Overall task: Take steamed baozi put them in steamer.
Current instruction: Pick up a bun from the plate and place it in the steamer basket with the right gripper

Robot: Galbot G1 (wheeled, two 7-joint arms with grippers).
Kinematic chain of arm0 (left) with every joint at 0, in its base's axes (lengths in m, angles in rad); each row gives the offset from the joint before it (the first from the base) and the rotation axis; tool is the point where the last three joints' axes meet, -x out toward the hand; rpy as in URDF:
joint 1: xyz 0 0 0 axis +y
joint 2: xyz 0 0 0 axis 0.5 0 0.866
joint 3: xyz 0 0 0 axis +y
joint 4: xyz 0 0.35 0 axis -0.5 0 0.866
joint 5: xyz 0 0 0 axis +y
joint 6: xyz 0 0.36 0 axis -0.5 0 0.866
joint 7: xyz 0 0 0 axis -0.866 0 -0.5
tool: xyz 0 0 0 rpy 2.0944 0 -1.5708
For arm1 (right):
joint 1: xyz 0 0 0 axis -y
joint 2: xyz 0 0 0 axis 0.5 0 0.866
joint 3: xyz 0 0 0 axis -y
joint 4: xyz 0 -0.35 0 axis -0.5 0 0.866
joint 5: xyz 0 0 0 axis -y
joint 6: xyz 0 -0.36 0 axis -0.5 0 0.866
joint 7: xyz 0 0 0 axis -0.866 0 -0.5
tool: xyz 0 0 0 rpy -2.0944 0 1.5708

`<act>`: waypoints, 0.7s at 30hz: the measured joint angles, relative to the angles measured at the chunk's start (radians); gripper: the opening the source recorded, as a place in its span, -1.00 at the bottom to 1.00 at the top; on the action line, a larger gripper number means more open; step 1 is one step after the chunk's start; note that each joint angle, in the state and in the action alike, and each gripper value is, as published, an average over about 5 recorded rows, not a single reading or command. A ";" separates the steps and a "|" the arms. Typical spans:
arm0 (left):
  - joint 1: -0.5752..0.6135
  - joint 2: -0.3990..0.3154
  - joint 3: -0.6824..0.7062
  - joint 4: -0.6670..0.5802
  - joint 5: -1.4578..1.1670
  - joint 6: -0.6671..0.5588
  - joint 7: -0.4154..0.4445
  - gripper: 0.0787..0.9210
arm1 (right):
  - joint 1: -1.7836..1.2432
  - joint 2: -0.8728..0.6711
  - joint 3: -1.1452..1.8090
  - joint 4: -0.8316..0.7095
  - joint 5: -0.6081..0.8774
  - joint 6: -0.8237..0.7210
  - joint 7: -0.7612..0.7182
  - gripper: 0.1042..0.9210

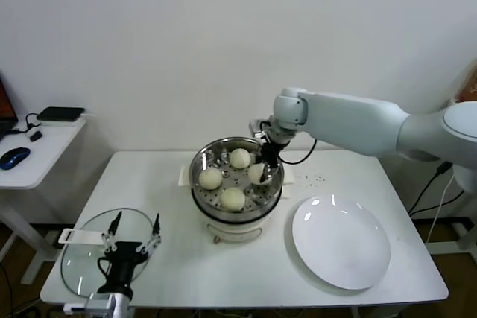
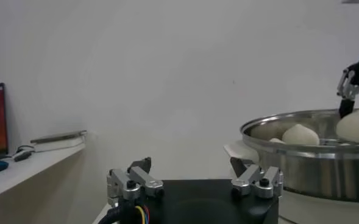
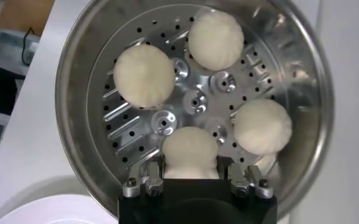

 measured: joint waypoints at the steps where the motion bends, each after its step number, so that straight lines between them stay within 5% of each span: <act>1: 0.000 0.000 0.000 0.000 0.000 0.000 0.000 0.77 | -0.004 0.000 0.001 0.001 -0.002 0.000 0.001 0.14; 17: -0.001 0.000 0.001 0.002 0.001 0.000 0.000 0.77 | -0.039 -0.005 0.010 -0.003 -0.021 -0.004 0.010 0.17; 21: -0.001 0.000 0.001 0.002 0.001 0.000 0.000 0.77 | -0.043 -0.004 0.013 -0.002 -0.022 -0.004 0.013 0.34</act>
